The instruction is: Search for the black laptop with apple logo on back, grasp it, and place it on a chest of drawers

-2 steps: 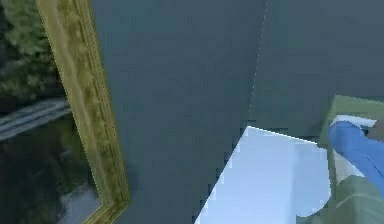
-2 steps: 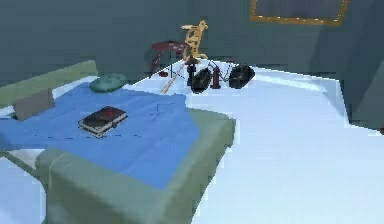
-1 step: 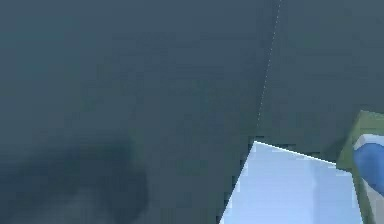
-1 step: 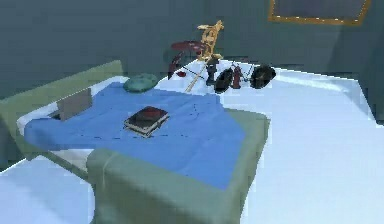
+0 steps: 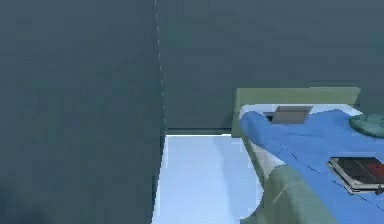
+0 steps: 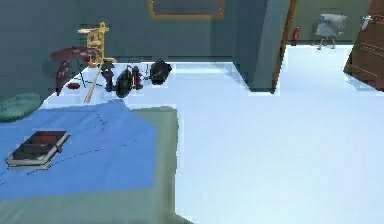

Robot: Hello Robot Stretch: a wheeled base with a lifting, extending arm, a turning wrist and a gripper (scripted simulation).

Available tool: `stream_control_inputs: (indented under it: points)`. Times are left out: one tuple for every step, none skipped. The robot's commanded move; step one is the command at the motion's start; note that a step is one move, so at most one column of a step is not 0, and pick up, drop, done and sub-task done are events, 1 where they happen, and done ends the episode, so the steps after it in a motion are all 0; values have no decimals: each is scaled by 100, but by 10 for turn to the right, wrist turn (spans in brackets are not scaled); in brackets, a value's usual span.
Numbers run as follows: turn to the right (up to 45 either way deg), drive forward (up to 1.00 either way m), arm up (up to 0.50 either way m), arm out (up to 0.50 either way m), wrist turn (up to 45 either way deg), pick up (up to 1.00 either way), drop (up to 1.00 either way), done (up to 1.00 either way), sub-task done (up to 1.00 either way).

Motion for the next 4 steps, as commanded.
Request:
stream_control_inputs:
  points:
    - [0, 15, 0, 0, 0, 0, 0, 0, 0]
    - [90, 0, 0, 0, 0, 0, 0, 0, 0]
    - [0, 85, 0, 0, 0, 0, 0, 0, 0]
    - [-450, 0, 0, 0, 0, 0, 0, 0, 0]
